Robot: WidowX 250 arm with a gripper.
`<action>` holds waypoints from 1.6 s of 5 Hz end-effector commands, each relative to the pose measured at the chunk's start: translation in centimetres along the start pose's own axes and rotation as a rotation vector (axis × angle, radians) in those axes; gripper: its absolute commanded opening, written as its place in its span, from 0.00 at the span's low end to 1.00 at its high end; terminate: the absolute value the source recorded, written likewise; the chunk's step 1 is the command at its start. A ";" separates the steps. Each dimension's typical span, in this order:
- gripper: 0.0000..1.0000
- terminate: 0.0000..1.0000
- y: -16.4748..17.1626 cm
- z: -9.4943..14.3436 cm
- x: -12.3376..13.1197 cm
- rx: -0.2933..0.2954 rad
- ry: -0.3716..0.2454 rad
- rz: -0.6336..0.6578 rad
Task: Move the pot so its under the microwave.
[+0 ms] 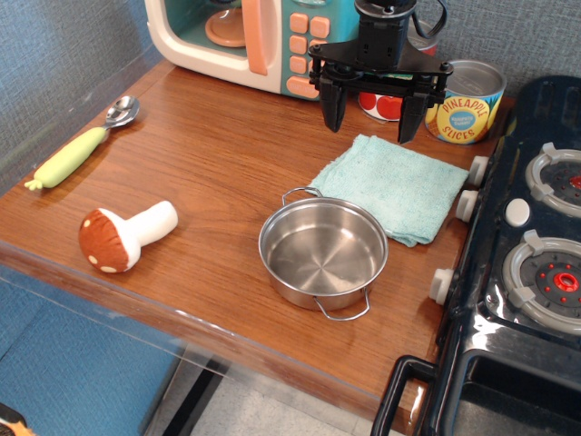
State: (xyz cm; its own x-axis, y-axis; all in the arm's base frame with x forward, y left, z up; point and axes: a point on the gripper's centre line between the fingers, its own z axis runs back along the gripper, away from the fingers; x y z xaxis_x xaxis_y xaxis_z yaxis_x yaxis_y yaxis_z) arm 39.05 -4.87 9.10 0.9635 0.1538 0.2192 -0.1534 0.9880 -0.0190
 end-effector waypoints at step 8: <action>1.00 0.00 -3.9 -3.3 -9.3 0.045 0.021 -0.153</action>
State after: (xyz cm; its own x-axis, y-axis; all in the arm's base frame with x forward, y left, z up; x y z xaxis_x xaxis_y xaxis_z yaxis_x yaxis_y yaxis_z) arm 30.77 -9.86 2.47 0.9889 0.0061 0.1483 -0.0173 0.9971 0.0746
